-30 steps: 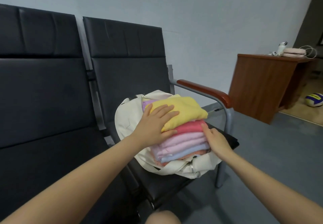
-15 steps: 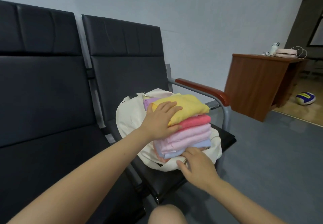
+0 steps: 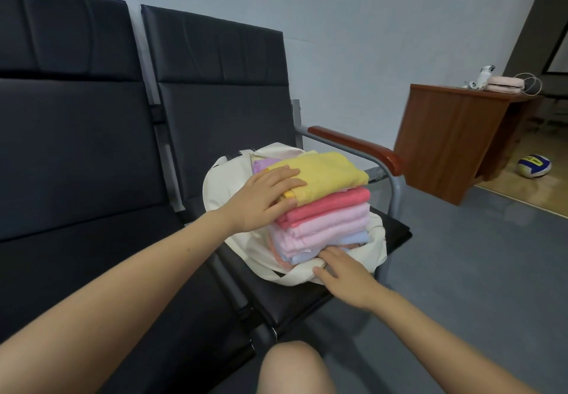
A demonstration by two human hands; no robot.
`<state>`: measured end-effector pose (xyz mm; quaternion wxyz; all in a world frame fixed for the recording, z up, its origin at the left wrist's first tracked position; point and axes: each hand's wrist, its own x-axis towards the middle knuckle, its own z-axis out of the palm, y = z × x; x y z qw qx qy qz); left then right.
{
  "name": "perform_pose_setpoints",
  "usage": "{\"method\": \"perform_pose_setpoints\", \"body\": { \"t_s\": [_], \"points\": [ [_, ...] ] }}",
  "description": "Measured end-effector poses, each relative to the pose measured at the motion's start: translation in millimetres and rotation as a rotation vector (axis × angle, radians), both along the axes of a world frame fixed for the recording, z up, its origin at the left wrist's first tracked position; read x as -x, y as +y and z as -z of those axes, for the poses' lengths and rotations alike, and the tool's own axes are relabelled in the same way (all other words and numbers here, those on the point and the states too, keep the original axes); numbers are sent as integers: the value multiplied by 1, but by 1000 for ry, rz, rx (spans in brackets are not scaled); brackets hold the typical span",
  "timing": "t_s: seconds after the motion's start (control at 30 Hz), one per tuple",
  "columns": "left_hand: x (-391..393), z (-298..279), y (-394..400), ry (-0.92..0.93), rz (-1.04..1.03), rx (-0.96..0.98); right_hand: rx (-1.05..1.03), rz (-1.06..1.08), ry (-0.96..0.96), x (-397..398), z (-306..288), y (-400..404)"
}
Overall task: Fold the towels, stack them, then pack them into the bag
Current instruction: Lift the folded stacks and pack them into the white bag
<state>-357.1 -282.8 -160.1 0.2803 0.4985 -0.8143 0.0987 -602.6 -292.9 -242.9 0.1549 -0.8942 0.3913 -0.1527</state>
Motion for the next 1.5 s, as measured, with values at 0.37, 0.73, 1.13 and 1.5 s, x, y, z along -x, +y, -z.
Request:
{"method": "perform_pose_setpoints", "body": {
  "t_s": [0.37,0.73,1.13,1.5],
  "points": [
    [7,-1,-9,63,-16,-10,-60,25,85,-12,-21,-16],
    [9,-1,-11,145,-43,-106,55,-141,132,-29,-26,-18],
    [18,-9,-21,260,-112,-116,105,331,-403,-48,-9,-19],
    [17,-9,-34,-7,-60,-152,78,252,-354,-9,0,-21]
  ]
}}
